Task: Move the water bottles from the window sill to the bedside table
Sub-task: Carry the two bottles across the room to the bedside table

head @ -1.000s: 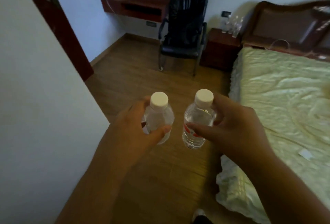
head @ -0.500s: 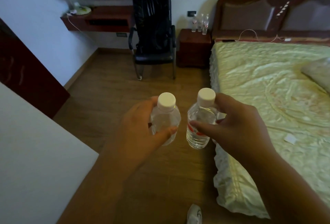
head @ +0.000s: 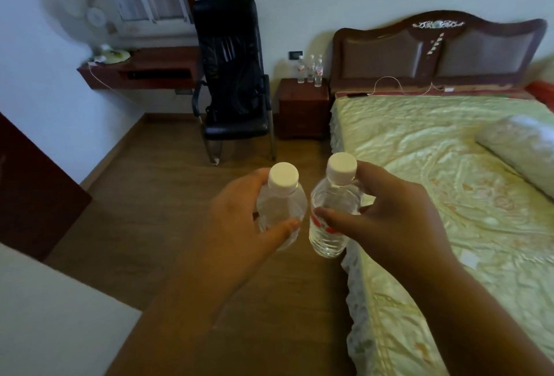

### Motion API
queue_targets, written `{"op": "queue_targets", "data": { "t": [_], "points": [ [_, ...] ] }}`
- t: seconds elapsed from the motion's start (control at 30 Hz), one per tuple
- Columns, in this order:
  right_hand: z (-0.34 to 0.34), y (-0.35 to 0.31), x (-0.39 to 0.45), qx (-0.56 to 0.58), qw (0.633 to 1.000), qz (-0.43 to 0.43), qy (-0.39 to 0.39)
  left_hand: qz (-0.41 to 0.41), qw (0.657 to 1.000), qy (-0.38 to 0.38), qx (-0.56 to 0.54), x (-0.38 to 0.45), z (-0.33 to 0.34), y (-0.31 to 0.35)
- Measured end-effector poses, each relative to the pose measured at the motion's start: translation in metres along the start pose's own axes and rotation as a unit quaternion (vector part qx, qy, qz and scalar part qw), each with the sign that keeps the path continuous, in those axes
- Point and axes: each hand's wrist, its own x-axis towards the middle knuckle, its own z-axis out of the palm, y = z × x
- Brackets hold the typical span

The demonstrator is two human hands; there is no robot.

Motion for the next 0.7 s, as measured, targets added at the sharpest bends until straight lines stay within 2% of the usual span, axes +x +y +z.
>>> {"op": "queue_targets", "data": {
  "t": [0.37,0.7],
  "points": [
    [0.002,0.039,0.051,-0.034,0.997,0.066,0.025,0.045,0.998,-0.045,-0.024,0.088,0.031,-0.022],
    [0.039,0.025,0.154,-0.066,0.991,0.092,0.065,0.092,0.993,-0.069,-0.016,0.203,0.007,-0.069]
  ]
}}
